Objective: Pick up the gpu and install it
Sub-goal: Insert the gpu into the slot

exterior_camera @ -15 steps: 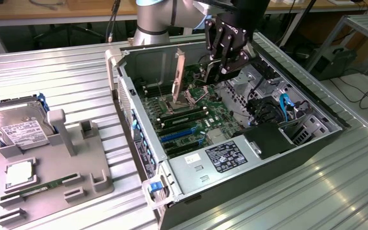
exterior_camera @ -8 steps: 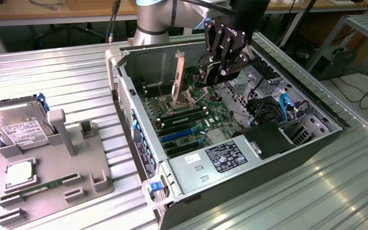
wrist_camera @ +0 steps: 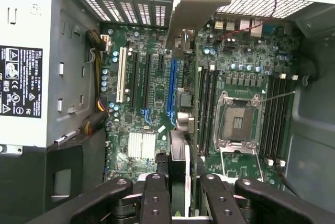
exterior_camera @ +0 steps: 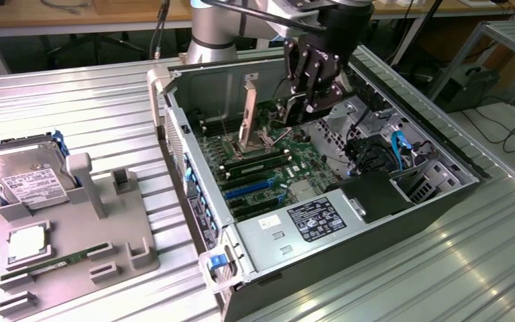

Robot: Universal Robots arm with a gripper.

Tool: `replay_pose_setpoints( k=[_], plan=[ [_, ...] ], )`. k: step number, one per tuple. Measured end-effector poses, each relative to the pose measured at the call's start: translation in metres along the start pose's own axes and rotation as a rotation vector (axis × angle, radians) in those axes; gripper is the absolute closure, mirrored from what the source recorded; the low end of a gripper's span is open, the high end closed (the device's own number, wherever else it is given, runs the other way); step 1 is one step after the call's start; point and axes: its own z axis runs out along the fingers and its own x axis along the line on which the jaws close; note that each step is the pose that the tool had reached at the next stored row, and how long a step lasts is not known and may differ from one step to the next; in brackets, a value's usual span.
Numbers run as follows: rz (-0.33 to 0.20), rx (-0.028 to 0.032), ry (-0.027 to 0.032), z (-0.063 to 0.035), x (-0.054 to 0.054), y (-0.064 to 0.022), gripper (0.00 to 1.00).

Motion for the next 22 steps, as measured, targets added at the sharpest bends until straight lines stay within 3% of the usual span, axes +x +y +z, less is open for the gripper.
replay_pose_setpoints(
  k=[2, 3, 4, 7, 10, 15, 22],
  plan=[
    [0.002, -0.0028, -0.0008, 0.0131, 0.001, 0.0001, 0.73],
    [0.063, -0.0016, -0.0004, 0.0161, 0.002, 0.0002, 0.73],
    [0.08, -0.0011, -0.0007, 0.0176, 0.002, 0.0004, 0.73],
    [0.08, -0.0012, -0.0009, 0.0348, 0.002, 0.0006, 0.73],
    [0.08, -0.0011, -0.001, 0.0529, 0.002, 0.0075, 0.73],
    [0.08, -0.0011, -0.001, 0.0566, 0.001, 0.014, 0.73],
    [0.08, -0.0017, -0.0011, 0.0702, 0.001, 0.0146, 0.73]
  ],
)
